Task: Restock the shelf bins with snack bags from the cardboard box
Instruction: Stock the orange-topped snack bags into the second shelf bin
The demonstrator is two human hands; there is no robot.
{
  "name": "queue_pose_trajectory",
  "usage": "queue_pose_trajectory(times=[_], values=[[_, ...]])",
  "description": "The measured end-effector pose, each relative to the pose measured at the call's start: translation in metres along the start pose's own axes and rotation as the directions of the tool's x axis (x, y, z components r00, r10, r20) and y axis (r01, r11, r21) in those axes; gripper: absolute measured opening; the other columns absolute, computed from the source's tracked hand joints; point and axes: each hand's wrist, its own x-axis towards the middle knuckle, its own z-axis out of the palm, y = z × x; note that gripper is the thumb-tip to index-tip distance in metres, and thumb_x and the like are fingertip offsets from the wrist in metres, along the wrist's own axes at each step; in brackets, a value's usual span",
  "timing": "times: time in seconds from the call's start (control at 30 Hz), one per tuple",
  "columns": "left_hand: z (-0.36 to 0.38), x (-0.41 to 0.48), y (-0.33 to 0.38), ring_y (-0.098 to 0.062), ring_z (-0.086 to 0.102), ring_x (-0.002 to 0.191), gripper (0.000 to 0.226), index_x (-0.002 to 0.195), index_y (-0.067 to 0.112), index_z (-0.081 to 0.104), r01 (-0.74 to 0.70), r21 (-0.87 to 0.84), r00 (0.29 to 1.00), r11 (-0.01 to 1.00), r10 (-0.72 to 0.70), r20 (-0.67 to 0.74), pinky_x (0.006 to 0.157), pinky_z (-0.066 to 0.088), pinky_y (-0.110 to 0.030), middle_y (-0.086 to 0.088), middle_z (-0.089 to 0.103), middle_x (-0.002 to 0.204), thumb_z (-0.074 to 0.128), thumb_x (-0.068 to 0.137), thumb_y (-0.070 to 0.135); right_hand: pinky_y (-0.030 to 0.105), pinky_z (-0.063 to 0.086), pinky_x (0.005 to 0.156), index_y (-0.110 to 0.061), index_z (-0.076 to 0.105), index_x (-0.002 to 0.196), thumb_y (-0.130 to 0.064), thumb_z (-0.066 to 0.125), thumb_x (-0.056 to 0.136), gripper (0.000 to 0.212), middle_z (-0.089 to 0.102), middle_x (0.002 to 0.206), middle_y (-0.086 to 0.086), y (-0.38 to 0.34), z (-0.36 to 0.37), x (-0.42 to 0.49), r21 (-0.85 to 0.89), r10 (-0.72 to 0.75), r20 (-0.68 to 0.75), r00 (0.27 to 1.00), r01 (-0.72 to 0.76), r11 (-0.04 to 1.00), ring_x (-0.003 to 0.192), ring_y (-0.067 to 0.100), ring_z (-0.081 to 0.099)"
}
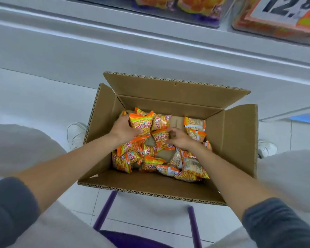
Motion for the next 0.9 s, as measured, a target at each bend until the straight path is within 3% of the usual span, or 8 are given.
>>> queue_pose_trajectory(times=[0.13, 0.23, 0.47, 0.53, 0.6, 0.67, 0.8, 0.9], values=[[0.004, 0.002, -0.008, -0.022, 0.058, 0.115, 0.045, 0.125, 0.014, 0.058, 0.037, 0.016, 0.999, 0.999, -0.037, 0.009, 0.101, 0.048, -0.042, -0.004, 0.064, 0.120, 0.075, 0.083, 0.019, 0.043, 0.047, 0.076, -0.010, 0.045, 0.116, -0.005, 0.072, 0.085, 0.041, 0.045, 0.099, 0.004, 0.009, 0.009, 0.014, -0.109, -0.021, -0.031, 0.999, 0.018, 0.994, 0.087, 0.023, 0.048], [0.005, 0.002, -0.011, -0.022, 0.057, 0.116, 0.047, 0.127, 0.014, 0.056, 0.054, 0.011, 0.998, 0.998, -0.054, 0.017, 0.101, 0.047, -0.041, -0.004, 0.063, 0.123, 0.074, 0.084, 0.018, 0.045, 0.045, 0.069, -0.013, 0.039, 0.103, 0.007, 0.069, 0.082, 0.041, 0.042, 0.086, 0.005, 0.005, 0.014, 0.017, -0.098, -0.036, -0.115, 0.993, 0.024, 0.995, 0.078, 0.025, 0.045], [0.001, 0.000, -0.002, -0.023, 0.060, 0.111, 0.040, 0.121, 0.017, 0.055, 0.067, -0.024, 0.997, 0.997, -0.065, 0.051, 0.099, 0.050, -0.044, -0.004, 0.063, 0.118, 0.073, 0.086, 0.024, 0.034, 0.050, 0.074, -0.009, 0.040, 0.135, 0.013, 0.069, 0.078, 0.068, 0.054, 0.097, 0.003, -0.028, -0.015, -0.028, 0.047, -0.091, -0.170, 0.981, 0.100, 0.994, 0.090, 0.020, 0.059], [-0.001, -0.006, 0.007, -0.022, 0.060, 0.109, 0.031, 0.113, 0.019, 0.054, 0.030, -0.055, 0.997, 0.998, -0.026, 0.069, 0.098, 0.050, -0.044, -0.004, 0.063, 0.116, 0.071, 0.087, 0.024, 0.028, 0.048, 0.065, -0.006, 0.038, 0.137, 0.020, 0.064, 0.079, 0.069, 0.059, 0.100, 0.008, -0.047, -0.031, -0.055, 0.159, -0.120, -0.187, 0.975, 0.150, 0.976, 0.081, 0.016, 0.059], [-0.002, -0.012, 0.018, -0.022, 0.060, 0.111, 0.032, 0.115, 0.018, 0.053, -0.018, -0.072, 0.996, 0.997, 0.024, 0.086, 0.099, 0.049, -0.044, -0.003, 0.063, 0.118, 0.069, 0.089, 0.026, 0.025, 0.052, 0.063, -0.015, 0.037, 0.141, 0.021, 0.060, 0.080, 0.075, 0.060, 0.100, 0.006, -0.065, -0.050, -0.085, 0.247, -0.151, -0.190, 0.970, 0.197, 0.949, 0.074, 0.013, 0.062], [-0.004, -0.022, 0.035, -0.022, 0.059, 0.112, 0.042, 0.127, 0.016, 0.047, -0.045, -0.082, 0.987, 0.996, 0.057, 0.151, 0.098, 0.049, -0.044, -0.004, 0.061, 0.122, 0.066, 0.091, 0.027, 0.029, 0.057, 0.074, -0.030, 0.036, 0.143, 0.018, 0.061, 0.081, 0.082, 0.060, 0.107, 0.005, -0.081, -0.066, -0.114, 0.261, -0.218, -0.168, 0.961, 0.257, 0.931, 0.085, 0.016, 0.067], [-0.005, -0.059, 0.082, -0.025, 0.064, 0.105, 0.031, 0.125, 0.023, 0.045, 0.081, -0.333, 0.912, 0.939, 0.066, 0.405, 0.092, 0.052, -0.049, -0.007, 0.065, 0.118, 0.056, 0.097, 0.031, 0.030, 0.055, 0.080, -0.032, 0.047, 0.133, 0.016, 0.061, 0.082, 0.072, 0.058, 0.116, 0.013, -0.105, -0.083, -0.162, 0.221, -0.339, -0.147, 0.929, 0.365, 0.904, 0.098, 0.021, 0.064], [-0.006, -0.081, 0.107, -0.025, 0.063, 0.113, 0.060, 0.132, 0.025, 0.040, 0.060, -0.389, 0.856, 0.919, 0.153, 0.494, 0.085, 0.057, -0.048, -0.006, 0.061, 0.128, 0.074, 0.083, 0.033, 0.026, 0.054, 0.076, -0.027, 0.053, 0.125, 0.012, 0.064, 0.082, 0.059, 0.060, 0.114, 0.013, -0.120, -0.093, -0.196, 0.216, -0.405, -0.181, 0.896, 0.438, 0.872, 0.101, 0.021, 0.063]])
